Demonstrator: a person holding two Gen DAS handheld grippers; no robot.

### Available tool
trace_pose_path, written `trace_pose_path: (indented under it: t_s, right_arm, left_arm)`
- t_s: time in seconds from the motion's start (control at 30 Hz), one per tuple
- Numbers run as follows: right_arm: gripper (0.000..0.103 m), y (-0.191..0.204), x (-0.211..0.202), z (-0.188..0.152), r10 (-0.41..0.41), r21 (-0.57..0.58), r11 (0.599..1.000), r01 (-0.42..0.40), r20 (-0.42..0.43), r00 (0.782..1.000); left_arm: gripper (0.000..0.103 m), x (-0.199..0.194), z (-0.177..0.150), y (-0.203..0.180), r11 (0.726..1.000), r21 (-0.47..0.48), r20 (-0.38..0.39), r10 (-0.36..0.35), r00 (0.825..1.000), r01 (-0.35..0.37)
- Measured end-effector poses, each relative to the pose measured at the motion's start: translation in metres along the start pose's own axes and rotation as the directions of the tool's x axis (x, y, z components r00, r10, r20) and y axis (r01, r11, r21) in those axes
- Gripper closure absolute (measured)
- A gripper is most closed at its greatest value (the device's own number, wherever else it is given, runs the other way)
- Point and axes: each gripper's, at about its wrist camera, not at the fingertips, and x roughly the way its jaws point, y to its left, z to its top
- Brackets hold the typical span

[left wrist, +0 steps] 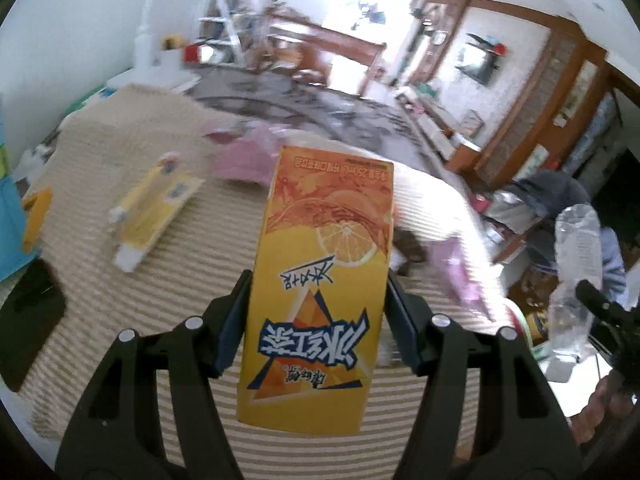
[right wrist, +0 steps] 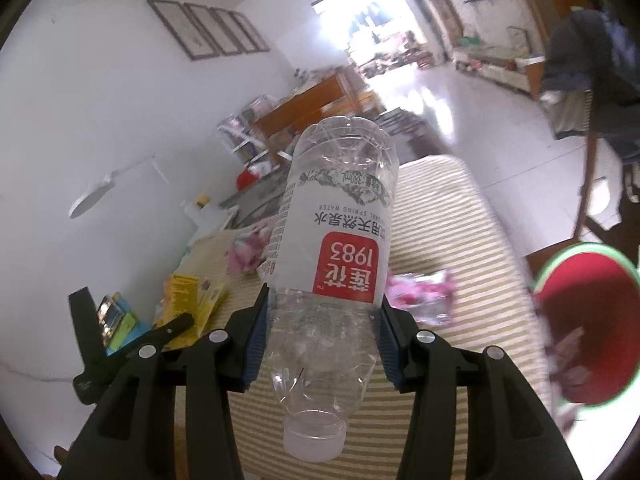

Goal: Collect trash
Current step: 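Carry the carton and bottle in both grippers over the red bin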

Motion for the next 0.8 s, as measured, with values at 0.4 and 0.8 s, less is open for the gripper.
trace_pose_path:
  t_s: [0.4, 0.8]
  right_arm:
    - [0.057, -0.107, -0.054, -0.007, -0.133, 0.241, 0.965, 0.106, 0.1, 0.986]
    - [0.057, -0.16, -0.077, -0.018, -0.198, 0.365, 0.92, 0.142, 0.122, 0.972]
  left_arm:
    - [0.043, 0.012, 0.0, -0.125, 0.968, 0.181, -0.041, -0.172, 0.984, 0.177]
    - [0.043, 0.046, -0.027, -0.191, 0.926, 0.25, -0.171, -0.247, 0.954, 0.284]
